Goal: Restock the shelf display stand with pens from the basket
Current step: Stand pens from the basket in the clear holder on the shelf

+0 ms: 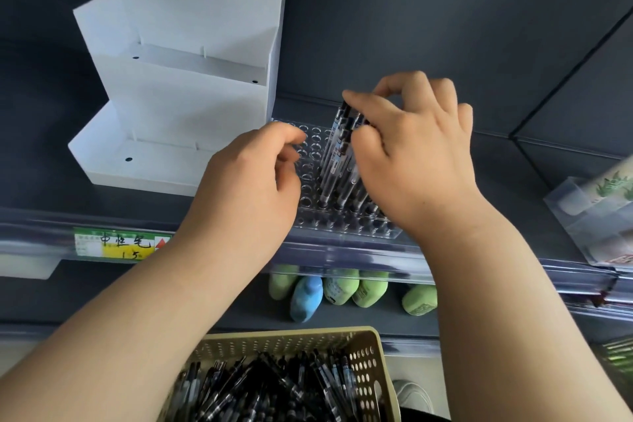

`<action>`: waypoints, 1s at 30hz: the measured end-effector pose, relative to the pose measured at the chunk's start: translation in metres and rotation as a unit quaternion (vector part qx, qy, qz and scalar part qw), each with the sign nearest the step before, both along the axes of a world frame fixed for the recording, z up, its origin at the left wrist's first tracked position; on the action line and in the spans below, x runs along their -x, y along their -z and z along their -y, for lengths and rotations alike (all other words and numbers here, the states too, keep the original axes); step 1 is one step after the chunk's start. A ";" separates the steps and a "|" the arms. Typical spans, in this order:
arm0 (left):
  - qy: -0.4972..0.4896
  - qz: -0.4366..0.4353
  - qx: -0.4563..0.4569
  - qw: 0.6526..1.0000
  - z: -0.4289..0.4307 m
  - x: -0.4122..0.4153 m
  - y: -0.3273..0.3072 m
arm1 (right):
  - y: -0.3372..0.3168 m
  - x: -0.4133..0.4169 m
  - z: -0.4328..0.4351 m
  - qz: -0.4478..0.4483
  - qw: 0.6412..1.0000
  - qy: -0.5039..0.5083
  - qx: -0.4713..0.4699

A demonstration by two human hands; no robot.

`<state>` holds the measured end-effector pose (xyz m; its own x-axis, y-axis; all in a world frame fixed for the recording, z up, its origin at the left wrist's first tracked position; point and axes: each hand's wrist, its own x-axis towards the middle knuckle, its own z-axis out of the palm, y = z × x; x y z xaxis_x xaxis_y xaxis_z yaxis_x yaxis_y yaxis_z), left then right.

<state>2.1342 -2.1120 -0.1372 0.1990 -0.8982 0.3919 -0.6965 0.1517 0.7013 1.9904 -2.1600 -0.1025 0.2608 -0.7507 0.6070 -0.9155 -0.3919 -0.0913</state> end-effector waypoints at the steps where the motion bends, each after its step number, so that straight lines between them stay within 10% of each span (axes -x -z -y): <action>1: 0.002 0.006 0.004 1.000 0.000 0.000 0.000 | 0.000 0.000 -0.002 0.002 1.000 -0.005 0.005; 15: 0.058 0.243 -0.172 0.953 -0.093 -0.006 0.043 | 0.102 0.017 -0.150 -0.038 0.987 -0.015 -0.153; 23: 0.067 0.264 -0.386 0.881 -0.187 0.023 0.123 | 0.177 0.023 -0.233 -0.127 0.847 0.087 -0.508; 30: 0.071 0.225 -0.441 0.866 -0.211 0.023 0.142 | 0.174 0.038 -0.242 -0.091 0.831 0.114 -0.537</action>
<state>2.1116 -1.9013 -0.2796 0.0662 -0.8909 -0.4493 -0.9480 -0.1967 0.2504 1.9527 -1.9179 -0.2766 0.0520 -0.8765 -0.4787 -0.9917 0.0112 -0.1283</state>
